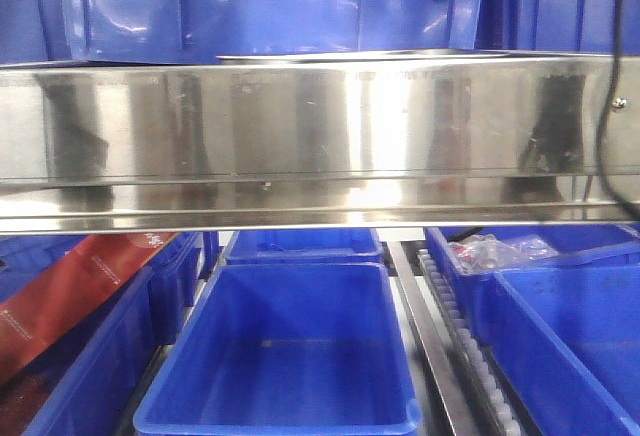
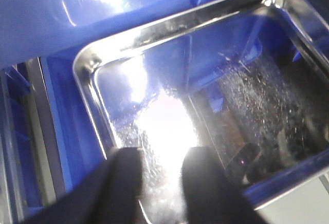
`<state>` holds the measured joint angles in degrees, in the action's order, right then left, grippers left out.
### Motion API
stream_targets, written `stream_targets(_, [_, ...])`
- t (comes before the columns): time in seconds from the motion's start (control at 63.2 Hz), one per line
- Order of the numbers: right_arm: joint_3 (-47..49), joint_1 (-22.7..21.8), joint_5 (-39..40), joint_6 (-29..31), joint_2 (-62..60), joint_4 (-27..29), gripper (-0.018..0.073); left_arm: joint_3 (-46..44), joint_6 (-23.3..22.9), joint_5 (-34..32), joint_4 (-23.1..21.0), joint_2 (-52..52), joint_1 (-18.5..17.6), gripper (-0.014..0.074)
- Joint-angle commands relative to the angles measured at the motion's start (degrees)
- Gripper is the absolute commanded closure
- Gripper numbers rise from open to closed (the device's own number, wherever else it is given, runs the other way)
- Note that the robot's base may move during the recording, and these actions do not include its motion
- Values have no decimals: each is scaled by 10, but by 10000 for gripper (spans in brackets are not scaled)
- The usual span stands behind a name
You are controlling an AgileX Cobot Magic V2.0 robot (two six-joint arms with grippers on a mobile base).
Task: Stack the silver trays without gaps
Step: 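Close both grippers on opposite rims of the silver tray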
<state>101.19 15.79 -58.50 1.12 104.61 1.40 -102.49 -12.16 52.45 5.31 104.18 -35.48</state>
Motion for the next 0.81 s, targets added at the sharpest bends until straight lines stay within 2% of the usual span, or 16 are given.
stream_targets(0.0, [5, 1, 5, 2, 5, -7, 148, -5, -6, -19, 3, -3, -1, 317])
stream_targets(0.079, [5, 1, 7, -5, 11, -7, 138, -5, -6, -27, 4, -1, 1, 225])
stream_targets(0.206, [5, -3, 8, -5, 20, -7, 176, -5, -20, -18, 2, 9, 9, 163])
stream_targets(0.395, [5, -19, 9, -18, 34, 3, 192, -5, -23, 20, 2, 39, 10, 162])
stream_targets(0.791, [5, -21, 29, -18, 54, 20, 192, -5, -54, 22, 4, 56, 11, 162])
